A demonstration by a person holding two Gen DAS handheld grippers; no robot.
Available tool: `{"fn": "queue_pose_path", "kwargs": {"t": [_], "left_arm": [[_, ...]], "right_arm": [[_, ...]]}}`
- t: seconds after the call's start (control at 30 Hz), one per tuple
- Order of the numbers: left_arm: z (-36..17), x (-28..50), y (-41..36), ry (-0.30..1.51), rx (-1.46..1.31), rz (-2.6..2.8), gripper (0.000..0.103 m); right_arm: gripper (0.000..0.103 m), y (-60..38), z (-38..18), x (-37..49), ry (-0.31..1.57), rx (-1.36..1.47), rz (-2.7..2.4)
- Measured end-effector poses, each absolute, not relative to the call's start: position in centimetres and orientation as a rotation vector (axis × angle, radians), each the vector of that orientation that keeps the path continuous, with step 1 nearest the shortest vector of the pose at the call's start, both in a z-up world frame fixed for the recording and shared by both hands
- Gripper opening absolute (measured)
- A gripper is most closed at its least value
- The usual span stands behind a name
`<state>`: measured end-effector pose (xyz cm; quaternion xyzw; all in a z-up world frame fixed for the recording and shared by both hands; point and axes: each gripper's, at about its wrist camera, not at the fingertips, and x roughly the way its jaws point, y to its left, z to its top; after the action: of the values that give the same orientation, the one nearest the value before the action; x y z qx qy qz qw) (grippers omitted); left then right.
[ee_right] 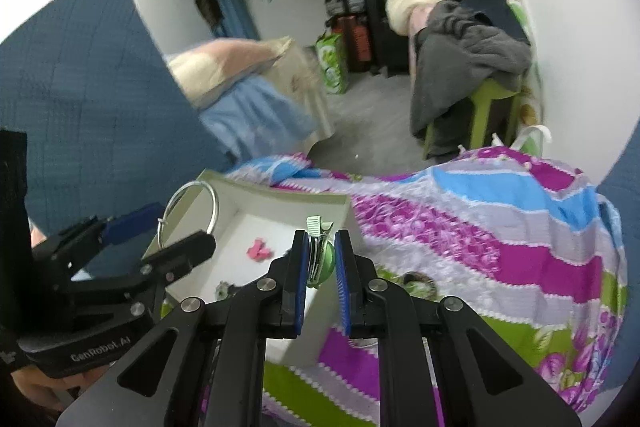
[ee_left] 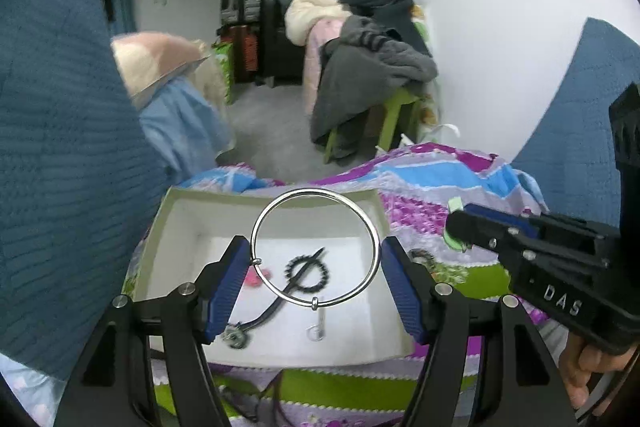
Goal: Organize jewelry
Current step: 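Carry the hoop into the box and open the left tool while the right releases the hair tie, then withdraw both open tools from the box toward the remaining jewelry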
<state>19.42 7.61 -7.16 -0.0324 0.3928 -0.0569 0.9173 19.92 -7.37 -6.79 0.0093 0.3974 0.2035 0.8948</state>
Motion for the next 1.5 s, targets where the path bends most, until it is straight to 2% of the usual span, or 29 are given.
{"fn": "queue_pose_path", "kwargs": {"t": [0.47,0.53,0.63,0.7,0.77,0.87,1.03,1.23,1.5], "left_arm": [[-14.2,20.4,12.8,0.962,-0.173,-0.048,0.069],[-14.0,20.3,13.1,0.957,-0.195,-0.053,0.069],[-13.4,20.1,13.0,0.935,-0.19,-0.057,0.071],[-12.7,20.0,12.7,0.923,-0.184,-0.055,0.081],[-11.9,20.0,12.4,0.908,-0.188,-0.061,0.082],[-10.8,19.5,11.8,0.908,-0.202,-0.071,0.083],[-10.0,18.2,10.1,0.882,-0.211,-0.079,0.083],[-10.8,17.3,7.2,0.897,-0.218,-0.121,0.082],[-12.0,17.1,4.7,0.93,-0.235,-0.188,0.08]], "right_arm": [[0.013,-3.2,-12.9,21.5,0.992,-0.009,0.458],[0.029,-3.2,-12.7,21.5,0.984,-0.002,0.469],[0.03,-3.4,-11.8,21.3,0.967,0.001,0.483],[0.03,-3.6,-11.1,21.3,0.954,0.001,0.486],[0.032,-4.2,-10.0,21.0,0.924,0.006,0.487],[0.036,-5.6,-8.3,20.4,0.872,0.005,0.484],[0.052,-9.3,-7.4,19.6,0.8,0.013,0.423],[0.052,-14.0,-12.1,19.3,0.88,0.043,0.342],[0.049,-15.3,-18.7,19.3,0.982,0.011,0.331]]}}
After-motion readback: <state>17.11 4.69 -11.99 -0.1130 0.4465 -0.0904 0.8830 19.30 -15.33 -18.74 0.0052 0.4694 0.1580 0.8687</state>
